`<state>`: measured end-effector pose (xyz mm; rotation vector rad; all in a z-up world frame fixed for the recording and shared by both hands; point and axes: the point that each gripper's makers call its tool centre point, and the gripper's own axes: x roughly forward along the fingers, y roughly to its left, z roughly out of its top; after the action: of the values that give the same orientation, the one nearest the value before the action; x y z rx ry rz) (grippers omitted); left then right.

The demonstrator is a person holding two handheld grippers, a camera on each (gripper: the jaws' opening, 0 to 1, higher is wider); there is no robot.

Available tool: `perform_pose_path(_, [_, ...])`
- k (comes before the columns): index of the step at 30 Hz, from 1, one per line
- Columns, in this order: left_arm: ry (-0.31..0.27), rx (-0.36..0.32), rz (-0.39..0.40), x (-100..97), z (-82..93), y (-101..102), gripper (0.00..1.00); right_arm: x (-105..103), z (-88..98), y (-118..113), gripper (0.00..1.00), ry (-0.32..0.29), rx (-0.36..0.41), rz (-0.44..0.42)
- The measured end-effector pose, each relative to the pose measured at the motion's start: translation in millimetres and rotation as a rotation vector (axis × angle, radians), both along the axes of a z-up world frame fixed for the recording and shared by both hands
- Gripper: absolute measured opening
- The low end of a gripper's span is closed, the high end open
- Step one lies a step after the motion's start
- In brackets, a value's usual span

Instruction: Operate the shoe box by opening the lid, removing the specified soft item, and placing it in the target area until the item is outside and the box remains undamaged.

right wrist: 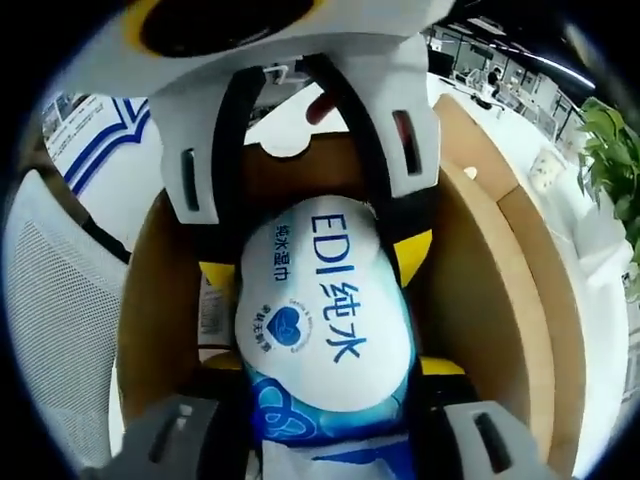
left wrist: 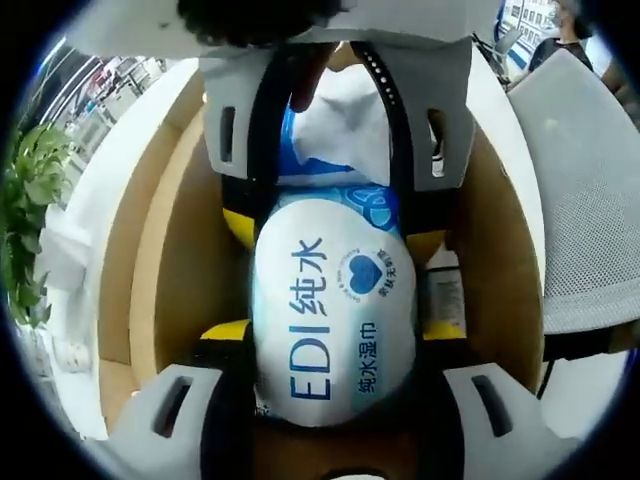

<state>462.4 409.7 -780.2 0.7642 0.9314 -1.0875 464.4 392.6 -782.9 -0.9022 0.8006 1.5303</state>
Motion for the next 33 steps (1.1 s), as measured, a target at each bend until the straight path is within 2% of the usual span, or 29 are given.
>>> perform_pose_path(3, [0.011, -0.019, -0.003, 2.1, -4.8, -1, 0.64, 0, -2.0, 1, 0.63, 0.014, 0.008, -0.011])
perform_pose_path(10, [-0.016, -0.051, 0.0, 3.7, -5.6, -3, 0.67, 2, -6.7, 2, 0.64, 0.003, 0.005, -0.013])
perform_pose_path(16, [0.005, -0.062, -0.016, 4.0, -3.4, -4, 0.66, 2, -4.9, 0, 0.61, 0.001, 0.004, -0.008])
perform_pose_path(21, [0.036, -0.065, -0.004, 0.7, 1.4, -5, 0.64, 1, 0.8, -1, 0.57, -0.011, 0.015, 0.012])
perform_pose_path(24, [0.032, -0.068, -0.007, 0.3, 5.6, -5, 0.64, -3, 7.7, -1, 0.56, -0.019, 0.017, 0.015])
perform_pose_path(33, [0.037, -0.062, -0.031, -0.4, 32.8, -11, 0.64, -3, 33.7, -5, 0.55, -0.015, 0.027, 0.019])
